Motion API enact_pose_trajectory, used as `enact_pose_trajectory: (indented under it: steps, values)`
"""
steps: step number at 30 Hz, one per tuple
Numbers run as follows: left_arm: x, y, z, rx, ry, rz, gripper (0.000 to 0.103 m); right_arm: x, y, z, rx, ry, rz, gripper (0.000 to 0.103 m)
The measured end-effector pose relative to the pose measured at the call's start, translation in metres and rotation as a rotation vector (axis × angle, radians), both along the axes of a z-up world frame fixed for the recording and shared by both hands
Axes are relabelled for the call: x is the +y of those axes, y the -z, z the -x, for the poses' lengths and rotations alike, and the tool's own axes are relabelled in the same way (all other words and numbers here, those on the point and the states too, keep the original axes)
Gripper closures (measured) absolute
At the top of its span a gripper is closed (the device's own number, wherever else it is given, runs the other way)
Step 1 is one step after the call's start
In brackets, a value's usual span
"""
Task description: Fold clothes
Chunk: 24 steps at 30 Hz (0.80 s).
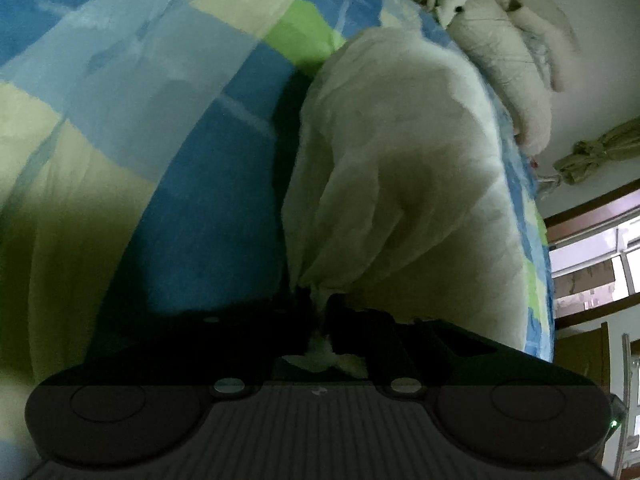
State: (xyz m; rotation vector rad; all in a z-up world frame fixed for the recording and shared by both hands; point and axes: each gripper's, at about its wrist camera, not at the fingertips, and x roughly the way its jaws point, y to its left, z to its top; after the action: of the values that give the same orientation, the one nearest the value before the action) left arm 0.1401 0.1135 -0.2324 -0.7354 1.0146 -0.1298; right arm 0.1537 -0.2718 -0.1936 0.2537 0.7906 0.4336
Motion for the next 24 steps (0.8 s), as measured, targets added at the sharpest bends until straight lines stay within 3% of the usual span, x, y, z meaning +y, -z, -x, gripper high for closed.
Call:
enact_pose_trajectory:
  steps: [2,4,9,16,20,24]
  values:
    - [0.003,-0.009,0.001,-0.023,0.0,0.006,0.045,-0.005,-0.01,0.001,0.009,-0.026,-0.019,0.07]
    - [0.005,-0.023,0.004,-0.058,0.005,0.007,0.045,-0.009,-0.018,0.003,0.016,-0.052,-0.036,0.061]
    - [0.012,-0.054,0.011,-0.134,-0.014,-0.006,0.044,-0.013,-0.044,0.011,0.065,-0.132,-0.066,0.06]
    - [0.012,-0.102,-0.002,-0.298,-0.003,0.003,0.044,-0.028,-0.096,0.011,-0.046,-0.158,-0.075,0.06]
    - [-0.007,-0.096,-0.028,-0.351,0.055,0.014,0.046,-0.019,-0.1,-0.01,-0.146,-0.119,-0.239,0.06]
    - [-0.02,-0.071,-0.043,-0.343,0.083,-0.014,0.047,0.006,-0.084,-0.023,-0.182,-0.131,-0.252,0.06]
